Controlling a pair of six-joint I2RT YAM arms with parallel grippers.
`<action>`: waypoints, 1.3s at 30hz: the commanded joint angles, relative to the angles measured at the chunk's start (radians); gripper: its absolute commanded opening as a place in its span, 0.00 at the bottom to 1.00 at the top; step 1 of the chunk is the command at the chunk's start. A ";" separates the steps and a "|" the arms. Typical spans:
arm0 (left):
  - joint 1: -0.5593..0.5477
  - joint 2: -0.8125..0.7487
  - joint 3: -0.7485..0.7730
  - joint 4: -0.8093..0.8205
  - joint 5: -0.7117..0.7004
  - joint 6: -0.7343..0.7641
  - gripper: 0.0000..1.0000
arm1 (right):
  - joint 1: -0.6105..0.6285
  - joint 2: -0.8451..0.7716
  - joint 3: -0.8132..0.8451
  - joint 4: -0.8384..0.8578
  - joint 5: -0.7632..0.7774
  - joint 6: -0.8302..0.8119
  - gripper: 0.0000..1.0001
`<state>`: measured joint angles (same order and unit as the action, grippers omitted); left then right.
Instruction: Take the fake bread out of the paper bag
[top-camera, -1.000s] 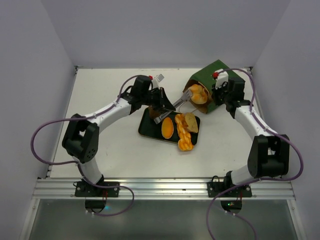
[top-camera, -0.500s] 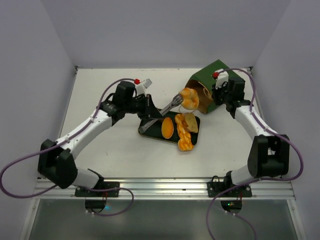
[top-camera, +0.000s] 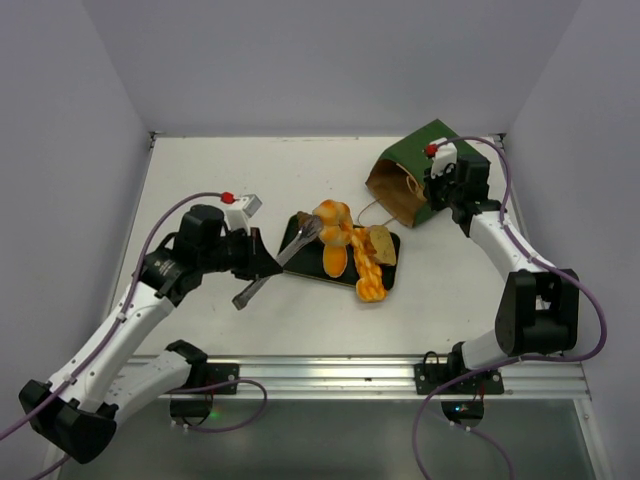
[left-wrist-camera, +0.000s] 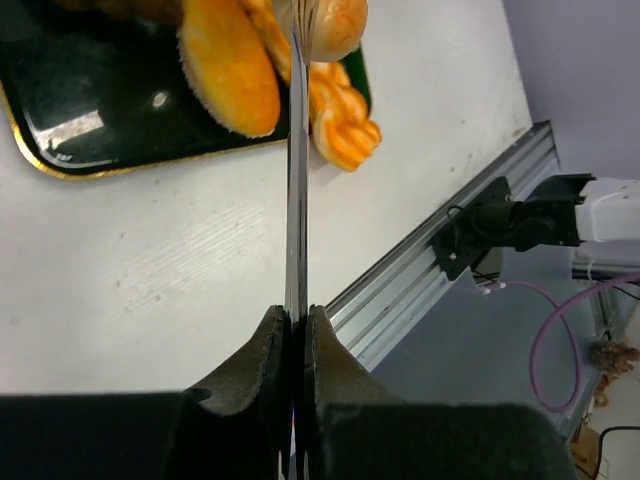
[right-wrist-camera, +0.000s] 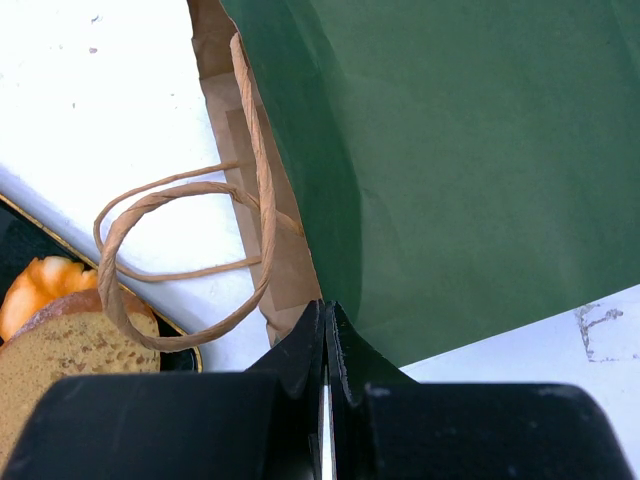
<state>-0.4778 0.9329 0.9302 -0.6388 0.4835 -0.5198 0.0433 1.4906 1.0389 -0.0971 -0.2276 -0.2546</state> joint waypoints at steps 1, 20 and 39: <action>0.010 -0.081 -0.019 -0.077 -0.089 0.012 0.00 | -0.006 -0.036 0.003 0.033 -0.015 0.005 0.00; 0.010 -0.273 -0.180 -0.159 -0.249 0.029 0.00 | -0.006 -0.027 0.004 0.030 -0.021 0.002 0.00; 0.010 -0.235 -0.260 -0.050 -0.266 0.029 0.00 | -0.006 -0.018 0.004 0.031 -0.019 -0.003 0.00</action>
<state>-0.4755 0.7013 0.6651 -0.7670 0.2260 -0.4950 0.0433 1.4906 1.0389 -0.0971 -0.2279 -0.2550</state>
